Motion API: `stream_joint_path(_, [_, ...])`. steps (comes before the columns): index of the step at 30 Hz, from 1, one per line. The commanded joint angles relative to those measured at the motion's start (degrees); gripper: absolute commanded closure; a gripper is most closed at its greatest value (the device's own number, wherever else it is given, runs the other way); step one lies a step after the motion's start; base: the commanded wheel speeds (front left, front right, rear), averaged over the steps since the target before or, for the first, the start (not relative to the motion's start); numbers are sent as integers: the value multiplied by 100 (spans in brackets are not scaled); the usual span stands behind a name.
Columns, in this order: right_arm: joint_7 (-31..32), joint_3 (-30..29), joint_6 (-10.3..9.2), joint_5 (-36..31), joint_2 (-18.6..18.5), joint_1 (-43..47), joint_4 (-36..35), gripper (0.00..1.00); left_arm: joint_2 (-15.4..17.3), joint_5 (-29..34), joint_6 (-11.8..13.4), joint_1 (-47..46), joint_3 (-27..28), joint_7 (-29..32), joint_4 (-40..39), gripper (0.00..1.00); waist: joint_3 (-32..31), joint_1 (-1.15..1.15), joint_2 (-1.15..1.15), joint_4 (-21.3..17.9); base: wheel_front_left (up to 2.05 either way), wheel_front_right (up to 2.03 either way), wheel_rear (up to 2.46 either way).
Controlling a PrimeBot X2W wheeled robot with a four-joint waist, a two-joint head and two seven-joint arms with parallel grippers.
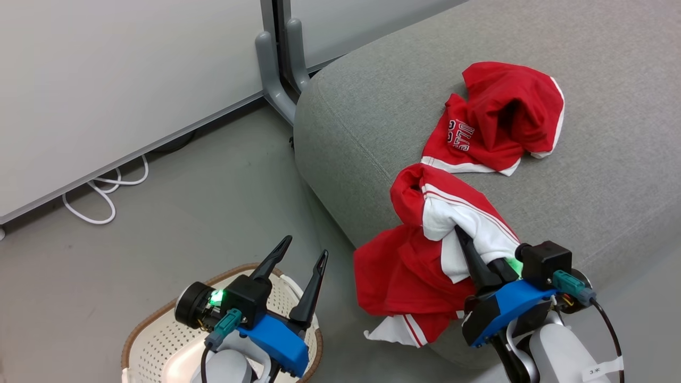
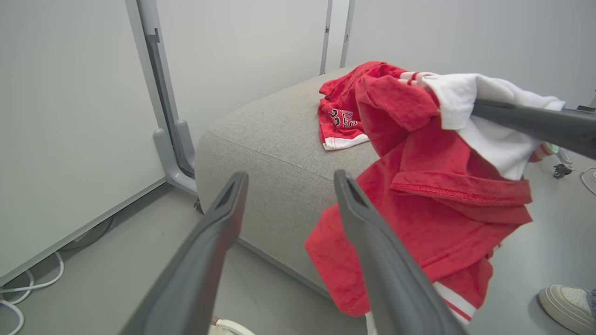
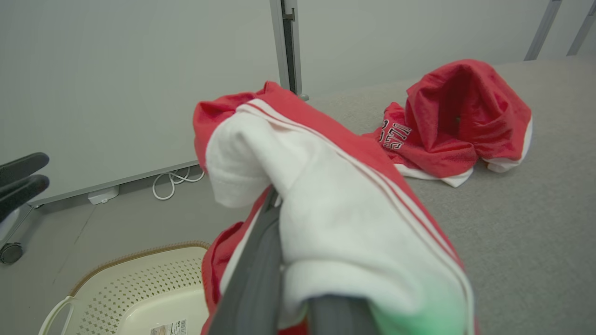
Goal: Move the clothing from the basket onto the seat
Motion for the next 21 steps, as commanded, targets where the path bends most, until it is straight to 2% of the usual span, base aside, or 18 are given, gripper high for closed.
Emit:
stream_joint_path(1, [-50, -35, 2, 17, -4, -54, 3, 100, 23, 2, -13, -120, 1, -27, 9, 0, 25, 0, 0, 50, 0, 0, 0])
stream_joint_path(11, [23, -546, 2, -11, -4, -628, 39, 100, 34, 50, -13, -337, -93, -28, -23, 0, 319, 0, 0, 257, 0, 0, 0])
stream_joint_path(16, [279, -1072, 2, -212, -47, -1481, 100, 100, 151, 89, -13, -496, -128, -28, -74, 0, 683, 0, 0, 360, 0, 0, 0])
stream_joint_path(21, [557, -1647, 1, -176, -372, -2544, 124, 100, 291, 146, -13, -772, -221, -28, -213, 0, 1187, 0, 0, 576, 0, 0, 0])
